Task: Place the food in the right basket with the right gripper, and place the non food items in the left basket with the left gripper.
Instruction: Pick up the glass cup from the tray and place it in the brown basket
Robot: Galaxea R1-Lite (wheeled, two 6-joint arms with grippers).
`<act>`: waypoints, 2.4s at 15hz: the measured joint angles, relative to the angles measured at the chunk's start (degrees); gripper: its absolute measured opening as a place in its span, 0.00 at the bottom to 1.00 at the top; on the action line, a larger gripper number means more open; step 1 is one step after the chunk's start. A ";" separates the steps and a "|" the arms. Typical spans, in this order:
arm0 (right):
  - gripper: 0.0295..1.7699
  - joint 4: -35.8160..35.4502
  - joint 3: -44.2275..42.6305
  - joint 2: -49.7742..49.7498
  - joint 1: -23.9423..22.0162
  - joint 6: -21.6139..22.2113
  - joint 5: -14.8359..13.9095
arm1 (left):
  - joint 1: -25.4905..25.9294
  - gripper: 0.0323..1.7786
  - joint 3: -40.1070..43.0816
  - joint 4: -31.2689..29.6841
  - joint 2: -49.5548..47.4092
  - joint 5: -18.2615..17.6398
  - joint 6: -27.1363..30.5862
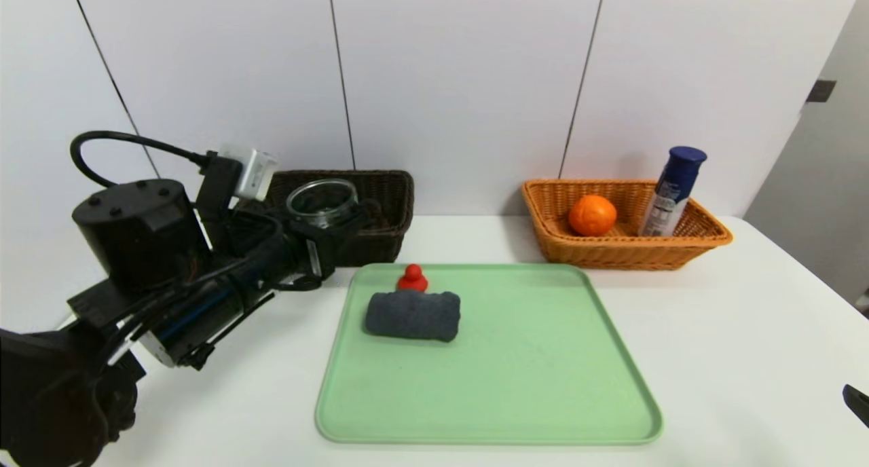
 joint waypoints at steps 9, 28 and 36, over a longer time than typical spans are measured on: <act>0.96 -0.35 -0.06 0.11 0.00 1.27 0.24 | 10.97 0.69 -13.23 7.85 7.39 -2.95 0.99; 0.96 -23.28 -4.41 23.87 -0.72 3.02 0.16 | 14.79 0.69 -20.00 7.41 19.55 -3.06 0.96; 0.96 -23.32 -4.25 26.28 -0.78 3.77 0.13 | 15.01 0.69 -26.26 8.08 23.03 -3.17 1.24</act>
